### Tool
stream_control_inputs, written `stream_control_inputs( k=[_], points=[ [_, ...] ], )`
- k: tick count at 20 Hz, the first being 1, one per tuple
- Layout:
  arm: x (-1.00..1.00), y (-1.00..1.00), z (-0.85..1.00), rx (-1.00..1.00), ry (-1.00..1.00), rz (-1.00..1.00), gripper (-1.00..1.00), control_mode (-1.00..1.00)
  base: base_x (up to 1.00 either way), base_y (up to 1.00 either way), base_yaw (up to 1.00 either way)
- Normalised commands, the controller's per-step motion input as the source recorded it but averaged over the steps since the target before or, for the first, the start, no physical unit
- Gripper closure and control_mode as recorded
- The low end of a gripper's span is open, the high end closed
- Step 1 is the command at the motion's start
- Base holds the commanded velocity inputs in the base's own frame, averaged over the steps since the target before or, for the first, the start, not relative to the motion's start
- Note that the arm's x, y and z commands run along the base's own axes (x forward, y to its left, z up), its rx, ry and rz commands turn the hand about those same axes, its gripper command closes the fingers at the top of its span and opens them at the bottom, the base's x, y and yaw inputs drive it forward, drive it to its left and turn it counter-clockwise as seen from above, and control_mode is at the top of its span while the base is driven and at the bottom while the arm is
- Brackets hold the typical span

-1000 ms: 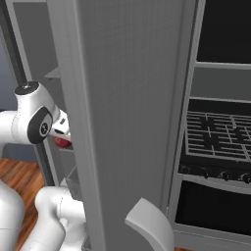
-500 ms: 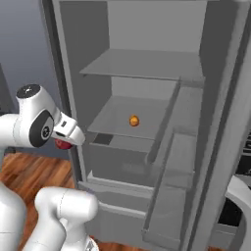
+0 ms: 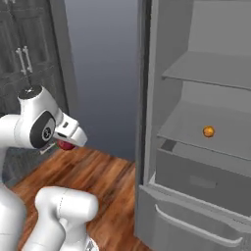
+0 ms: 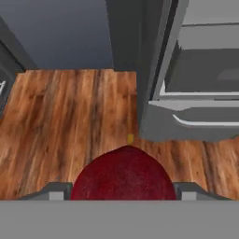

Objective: Place the cold items (pear and peach) from the fridge in one tupperware on the dining counter. Place the warm items (hot dog and kebab skewer) in the stove area in another tupperware.

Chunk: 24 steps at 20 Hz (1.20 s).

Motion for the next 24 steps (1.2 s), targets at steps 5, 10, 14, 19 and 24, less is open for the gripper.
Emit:
stream_control_inputs(
  k=[5,10,14,19,24],
  points=[
    [0.0,0.0,0.0,0.0,0.0,0.0,1.0,1.0,0.0,0.31,0.87],
    [0.0,0.0,0.0,0.0,0.0,0.0,1.0,1.0,0.0,0.25,0.91],
    [0.0,0.0,0.0,0.0,0.0,0.0,1.0,1.0,0.02,0.21,0.92],
    [0.0,0.0,0.0,0.0,0.0,0.0,1.0,1.0,0.18,0.12,0.89],
    [0.0,0.0,0.0,0.0,0.0,0.0,1.0,1.0,0.39,0.0,0.86]
  ],
)
